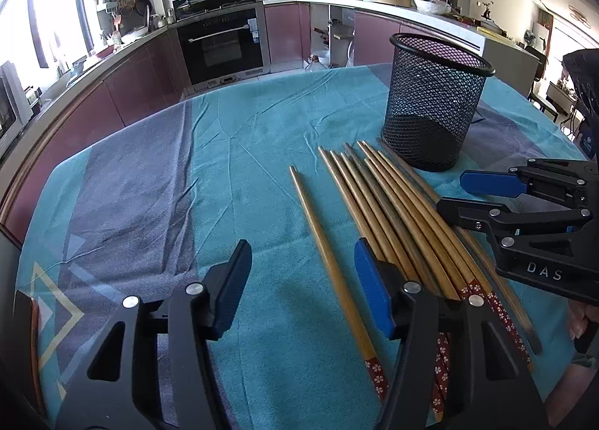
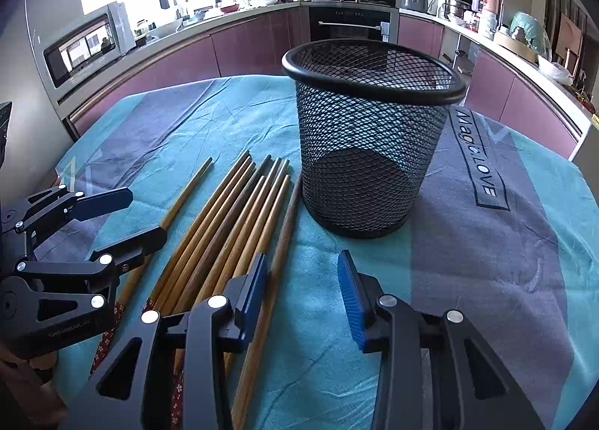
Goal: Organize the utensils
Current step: 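Close the left tool on one chopstick while the right tool grasps another chopstick, then lift the left tool's chopstick into the mesh cup while the right tool lowers its chopstick in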
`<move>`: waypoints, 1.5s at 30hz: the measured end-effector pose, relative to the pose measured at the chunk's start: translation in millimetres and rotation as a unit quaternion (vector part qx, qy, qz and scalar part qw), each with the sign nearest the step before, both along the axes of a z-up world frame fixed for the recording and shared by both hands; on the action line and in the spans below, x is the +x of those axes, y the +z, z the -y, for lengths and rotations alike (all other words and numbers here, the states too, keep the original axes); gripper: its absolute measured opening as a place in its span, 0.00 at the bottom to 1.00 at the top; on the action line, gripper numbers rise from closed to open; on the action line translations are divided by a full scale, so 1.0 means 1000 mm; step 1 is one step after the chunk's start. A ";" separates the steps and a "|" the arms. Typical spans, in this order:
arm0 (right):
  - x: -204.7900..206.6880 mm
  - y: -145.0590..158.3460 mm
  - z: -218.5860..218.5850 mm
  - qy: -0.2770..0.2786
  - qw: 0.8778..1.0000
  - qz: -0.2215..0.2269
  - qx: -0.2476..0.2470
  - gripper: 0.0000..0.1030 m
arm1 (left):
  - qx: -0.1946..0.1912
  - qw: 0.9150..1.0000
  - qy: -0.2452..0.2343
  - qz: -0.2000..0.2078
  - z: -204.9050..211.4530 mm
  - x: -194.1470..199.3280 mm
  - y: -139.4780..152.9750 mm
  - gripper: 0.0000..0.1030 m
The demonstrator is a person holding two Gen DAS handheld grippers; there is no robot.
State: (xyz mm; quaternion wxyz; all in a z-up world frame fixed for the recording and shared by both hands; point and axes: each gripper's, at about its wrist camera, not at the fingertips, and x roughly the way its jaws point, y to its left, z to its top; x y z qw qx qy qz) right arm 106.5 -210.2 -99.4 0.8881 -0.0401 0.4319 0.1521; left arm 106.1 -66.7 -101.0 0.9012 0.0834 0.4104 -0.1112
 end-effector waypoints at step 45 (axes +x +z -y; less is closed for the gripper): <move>-0.025 0.083 0.035 0.057 0.983 0.093 0.150 0.05 | -0.167 0.985 -0.043 0.024 -0.031 -0.014 0.070 0.07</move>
